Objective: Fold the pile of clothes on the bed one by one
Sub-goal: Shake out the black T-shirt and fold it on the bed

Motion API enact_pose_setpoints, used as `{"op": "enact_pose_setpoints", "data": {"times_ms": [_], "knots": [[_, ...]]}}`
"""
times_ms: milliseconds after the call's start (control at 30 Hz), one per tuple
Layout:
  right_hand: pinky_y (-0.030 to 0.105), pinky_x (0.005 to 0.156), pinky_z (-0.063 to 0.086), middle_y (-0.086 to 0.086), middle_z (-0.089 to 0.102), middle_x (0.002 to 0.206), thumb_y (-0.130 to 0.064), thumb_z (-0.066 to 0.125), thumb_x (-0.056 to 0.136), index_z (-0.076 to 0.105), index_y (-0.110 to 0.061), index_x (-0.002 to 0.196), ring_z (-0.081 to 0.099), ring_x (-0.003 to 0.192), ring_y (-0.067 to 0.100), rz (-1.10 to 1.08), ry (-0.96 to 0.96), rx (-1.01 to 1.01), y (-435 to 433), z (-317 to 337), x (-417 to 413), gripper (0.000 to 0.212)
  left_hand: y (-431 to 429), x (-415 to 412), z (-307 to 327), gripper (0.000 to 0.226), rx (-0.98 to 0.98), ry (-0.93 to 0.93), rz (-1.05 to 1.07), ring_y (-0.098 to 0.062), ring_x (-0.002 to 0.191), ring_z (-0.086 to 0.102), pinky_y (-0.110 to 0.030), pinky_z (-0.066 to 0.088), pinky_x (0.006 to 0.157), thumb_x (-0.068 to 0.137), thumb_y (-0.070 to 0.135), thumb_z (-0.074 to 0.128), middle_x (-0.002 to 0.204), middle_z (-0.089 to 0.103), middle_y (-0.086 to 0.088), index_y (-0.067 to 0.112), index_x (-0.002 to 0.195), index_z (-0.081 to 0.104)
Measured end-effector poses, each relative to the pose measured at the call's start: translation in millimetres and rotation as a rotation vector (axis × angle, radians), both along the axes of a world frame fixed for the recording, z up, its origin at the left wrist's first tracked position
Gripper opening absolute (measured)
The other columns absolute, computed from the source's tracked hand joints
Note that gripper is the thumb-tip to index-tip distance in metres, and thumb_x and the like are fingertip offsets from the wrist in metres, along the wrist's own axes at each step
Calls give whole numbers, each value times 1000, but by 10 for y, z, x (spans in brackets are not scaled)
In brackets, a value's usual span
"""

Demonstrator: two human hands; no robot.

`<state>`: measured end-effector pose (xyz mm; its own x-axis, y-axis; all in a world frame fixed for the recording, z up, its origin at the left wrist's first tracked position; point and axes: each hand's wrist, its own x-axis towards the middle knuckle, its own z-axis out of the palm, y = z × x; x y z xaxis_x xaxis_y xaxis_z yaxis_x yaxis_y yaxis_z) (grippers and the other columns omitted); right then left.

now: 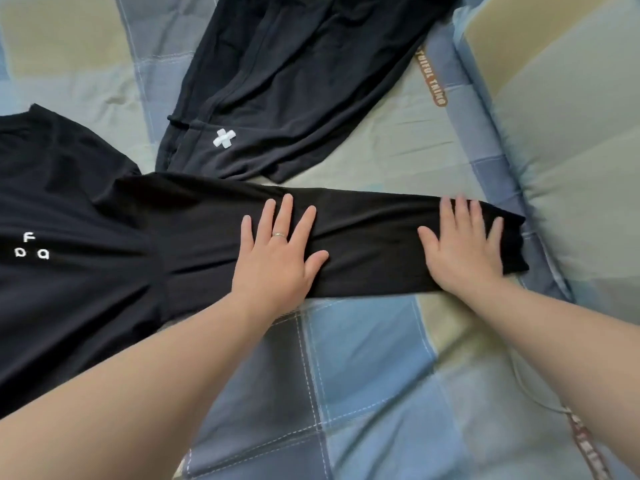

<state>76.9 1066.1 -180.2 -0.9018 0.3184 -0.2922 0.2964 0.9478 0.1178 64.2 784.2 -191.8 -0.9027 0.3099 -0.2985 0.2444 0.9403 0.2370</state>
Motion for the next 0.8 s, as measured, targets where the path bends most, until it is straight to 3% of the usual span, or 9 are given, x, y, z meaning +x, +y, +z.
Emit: {"op": "enact_pose_setpoints", "data": {"times_ms": [67,167,367,533,633,800], "knots": [[55,122,-5,2,2,169,-57,11,99,10,-24,161,0,155,26,180,85,-83,-338,57,-41,71,279,5,-45,70,15,18,-22,-25,155,-13,-53,-5,123,101,62,18,169,-9,-3,32,161,-2],[54,124,1,-1,0,169,-58,10,97,6,-30,161,-1,155,24,373,58,-163,-561,-80,138,69,421,51,-128,69,7,108,7,-25,156,-6,-53,-2,124,101,60,18,170,0,-4,30,162,5],[47,125,3,1,6,169,-54,10,99,8,-27,161,4,155,23,125,100,-58,394,-230,216,68,452,49,-160,67,30,95,21,-21,156,-8,-51,-6,123,102,61,20,170,0,1,33,161,6],[52,124,3,9,-6,169,-59,16,101,-2,-26,161,-4,155,27,-194,-116,-10,699,23,258,70,332,2,97,67,128,-146,-65,-20,155,-14,-48,-7,124,104,55,32,169,-10,2,34,161,3],[54,123,0,12,-1,168,-53,27,103,4,-22,161,-1,155,30,-88,-2,5,230,334,303,70,-7,279,343,61,153,-157,-167,-21,155,-11,-45,-4,126,106,49,34,170,-6,1,34,160,11],[44,125,-1,3,4,169,-40,43,102,11,-26,161,0,155,21,183,23,-403,-1462,542,768,68,-1265,974,494,55,134,64,-39,-32,154,14,-51,14,125,101,42,42,166,25,-7,26,153,39]]}}
